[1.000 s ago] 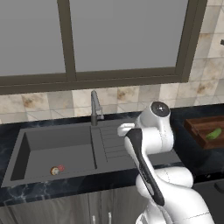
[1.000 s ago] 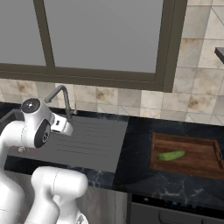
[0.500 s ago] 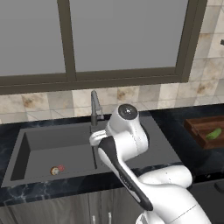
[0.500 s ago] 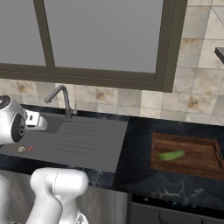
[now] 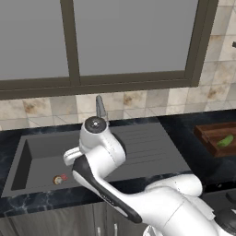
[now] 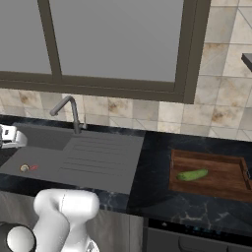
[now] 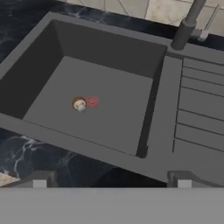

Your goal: Pick up all produce items and place them in the sink. Turn on the sink faucet to wash them. Then turn the sink off and put them in the tray.

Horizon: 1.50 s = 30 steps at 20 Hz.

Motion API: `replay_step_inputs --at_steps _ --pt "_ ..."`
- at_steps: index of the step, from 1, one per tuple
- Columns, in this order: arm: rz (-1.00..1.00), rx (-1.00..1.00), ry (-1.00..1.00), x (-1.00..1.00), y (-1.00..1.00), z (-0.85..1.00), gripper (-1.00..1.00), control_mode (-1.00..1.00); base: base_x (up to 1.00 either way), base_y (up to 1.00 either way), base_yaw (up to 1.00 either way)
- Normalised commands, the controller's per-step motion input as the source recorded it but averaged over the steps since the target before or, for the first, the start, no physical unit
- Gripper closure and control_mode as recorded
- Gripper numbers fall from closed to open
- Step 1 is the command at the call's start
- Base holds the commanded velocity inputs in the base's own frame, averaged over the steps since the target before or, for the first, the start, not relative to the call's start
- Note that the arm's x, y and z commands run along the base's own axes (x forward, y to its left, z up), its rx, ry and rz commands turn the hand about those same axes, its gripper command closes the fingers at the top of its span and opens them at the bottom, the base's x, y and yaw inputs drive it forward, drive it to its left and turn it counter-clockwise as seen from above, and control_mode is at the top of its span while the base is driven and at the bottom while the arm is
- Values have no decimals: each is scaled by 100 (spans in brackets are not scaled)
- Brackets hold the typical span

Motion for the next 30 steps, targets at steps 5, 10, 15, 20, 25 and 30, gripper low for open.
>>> replay_step_inputs --at_steps 5,10,15,20,25,30 --pt "0 -9 3 5 21 -46 -100 -100 0 0 0" --pt "0 -6 9 28 31 -46 -100 -100 0 0 0" --pt "1 0 20 39 30 -31 -100 -100 0 0 0" --pt "1 0 22 43 38 -25 -100 -100 0 0 0" --pt "0 -12 14 16 26 -43 -100 -100 0 0 0" --pt "0 -5 4 14 11 -32 -100 -100 0 0 0"
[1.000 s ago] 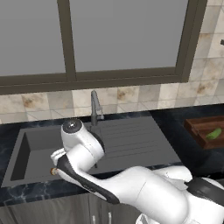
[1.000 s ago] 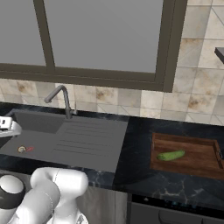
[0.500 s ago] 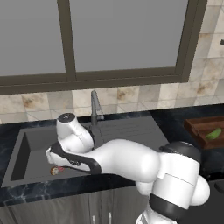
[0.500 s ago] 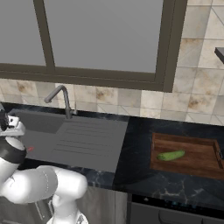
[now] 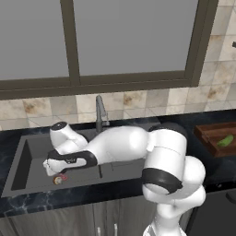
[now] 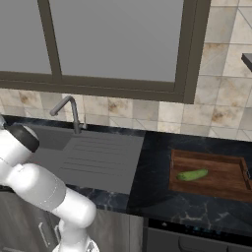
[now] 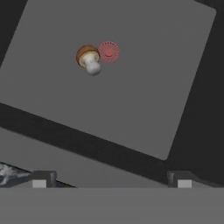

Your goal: Pick up all produce items and place them in the sink. Turn on the sink faucet to wash them. Then turn the sink off and put them in the tray.

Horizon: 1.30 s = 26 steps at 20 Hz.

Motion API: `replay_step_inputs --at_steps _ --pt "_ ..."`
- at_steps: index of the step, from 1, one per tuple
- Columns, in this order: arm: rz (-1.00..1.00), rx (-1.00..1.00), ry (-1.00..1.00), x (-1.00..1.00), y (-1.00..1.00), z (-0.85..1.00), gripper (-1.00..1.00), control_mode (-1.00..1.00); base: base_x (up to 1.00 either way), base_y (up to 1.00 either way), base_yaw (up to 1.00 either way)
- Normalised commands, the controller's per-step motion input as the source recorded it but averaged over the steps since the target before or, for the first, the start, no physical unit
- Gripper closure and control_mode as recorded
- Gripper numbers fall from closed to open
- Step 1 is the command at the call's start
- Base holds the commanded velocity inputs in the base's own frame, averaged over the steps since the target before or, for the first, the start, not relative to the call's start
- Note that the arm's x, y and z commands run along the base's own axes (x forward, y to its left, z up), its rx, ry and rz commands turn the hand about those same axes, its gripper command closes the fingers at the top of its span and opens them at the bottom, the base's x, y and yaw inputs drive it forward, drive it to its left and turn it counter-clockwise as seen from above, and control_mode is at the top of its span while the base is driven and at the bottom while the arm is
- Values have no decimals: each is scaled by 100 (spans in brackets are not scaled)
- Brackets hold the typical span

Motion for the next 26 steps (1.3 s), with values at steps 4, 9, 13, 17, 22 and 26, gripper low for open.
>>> replay_step_inputs --at_steps 4,9,13,17,22,26 --pt "0 0 1 30 4 -16 -100 -100 0 0 0" --pt "0 0 0 19 1 -24 -100 -100 0 0 0" --pt "0 0 0 8 4 -22 -100 -100 0 0 0" --pt "0 0 0 5 3 -21 -100 -100 0 0 0" --pt "1 0 0 0 0 -21 -100 -100 0 0 0" --pt "6 5 0 -1 0 -35 -100 -100 0 0 0"
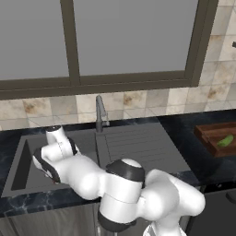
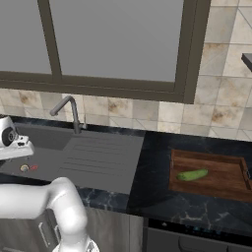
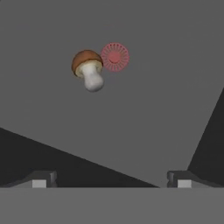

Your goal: Pick up all produce items and place them in the sink. Turn on the sink faucet to wash them. Then turn the sink off and put them in the tray.

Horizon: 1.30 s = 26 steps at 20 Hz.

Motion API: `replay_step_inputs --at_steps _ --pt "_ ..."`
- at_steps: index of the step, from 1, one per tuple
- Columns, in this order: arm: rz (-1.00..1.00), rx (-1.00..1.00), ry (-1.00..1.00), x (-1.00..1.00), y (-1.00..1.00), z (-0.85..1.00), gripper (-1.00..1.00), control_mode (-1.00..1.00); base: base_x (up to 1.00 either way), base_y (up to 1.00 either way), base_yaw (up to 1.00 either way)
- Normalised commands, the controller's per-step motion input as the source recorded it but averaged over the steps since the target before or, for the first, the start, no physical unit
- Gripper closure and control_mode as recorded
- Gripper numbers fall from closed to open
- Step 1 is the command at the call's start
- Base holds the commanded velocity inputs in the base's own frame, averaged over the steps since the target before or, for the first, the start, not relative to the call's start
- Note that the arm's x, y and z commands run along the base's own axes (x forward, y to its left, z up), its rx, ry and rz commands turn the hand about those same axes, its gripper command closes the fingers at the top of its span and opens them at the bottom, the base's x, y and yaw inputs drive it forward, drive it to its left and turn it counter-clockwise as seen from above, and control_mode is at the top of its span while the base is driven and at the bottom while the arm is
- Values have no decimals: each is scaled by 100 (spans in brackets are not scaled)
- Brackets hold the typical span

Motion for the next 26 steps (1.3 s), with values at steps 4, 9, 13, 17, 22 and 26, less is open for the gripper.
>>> replay_step_inputs --at_steps 4,9,13,17,22,26 --pt "8 10 0 -5 -1 -40 -100 -100 0 0 0" --pt "8 8 -2 0 0 -27 -100 -100 0 0 0" --pt "7 3 -5 0 0 -26 -100 -100 0 0 0" --pt "4 1 -2 1 9 -23 -100 -100 0 0 0" --pt "2 0 -1 7 18 -15 -100 -100 0 0 0" --pt "1 0 0 16 17 -12 -100 -100 0 0 0"
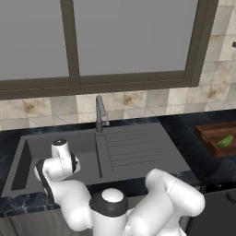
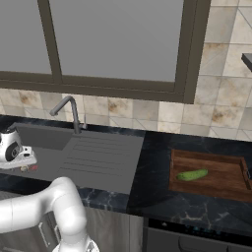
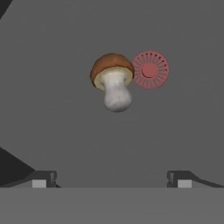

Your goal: Pick up all produce items and place them in the sink. Turn on the sink faucet to wash them. Then turn the sink off and put them in the tray.

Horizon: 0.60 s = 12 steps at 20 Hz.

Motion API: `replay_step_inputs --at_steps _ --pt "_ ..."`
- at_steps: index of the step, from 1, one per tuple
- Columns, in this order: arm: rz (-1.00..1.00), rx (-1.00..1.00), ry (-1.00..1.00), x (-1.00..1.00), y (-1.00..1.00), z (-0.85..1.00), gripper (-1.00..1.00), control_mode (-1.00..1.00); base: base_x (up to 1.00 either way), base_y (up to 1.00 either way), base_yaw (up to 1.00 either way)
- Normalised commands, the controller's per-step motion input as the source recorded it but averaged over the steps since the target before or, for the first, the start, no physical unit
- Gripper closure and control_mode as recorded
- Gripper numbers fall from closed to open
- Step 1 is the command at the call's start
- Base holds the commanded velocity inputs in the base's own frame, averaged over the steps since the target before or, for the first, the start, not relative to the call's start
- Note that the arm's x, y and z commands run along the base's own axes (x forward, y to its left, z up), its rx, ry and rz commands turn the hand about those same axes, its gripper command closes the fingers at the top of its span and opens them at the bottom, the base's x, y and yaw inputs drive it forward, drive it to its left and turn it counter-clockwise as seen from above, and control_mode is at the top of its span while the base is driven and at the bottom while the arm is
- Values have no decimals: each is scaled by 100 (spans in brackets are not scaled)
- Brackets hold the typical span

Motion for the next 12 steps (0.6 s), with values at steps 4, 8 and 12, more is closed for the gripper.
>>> replay_step_inputs --at_steps 4,8,12 --pt "1 1 -1 20 15 -10 -100 -100 0 0 0" --pt "2 3 -4 23 5 -10 -100 -100 0 0 0" --pt "2 3 -2 22 1 -16 -100 -100 0 0 0"
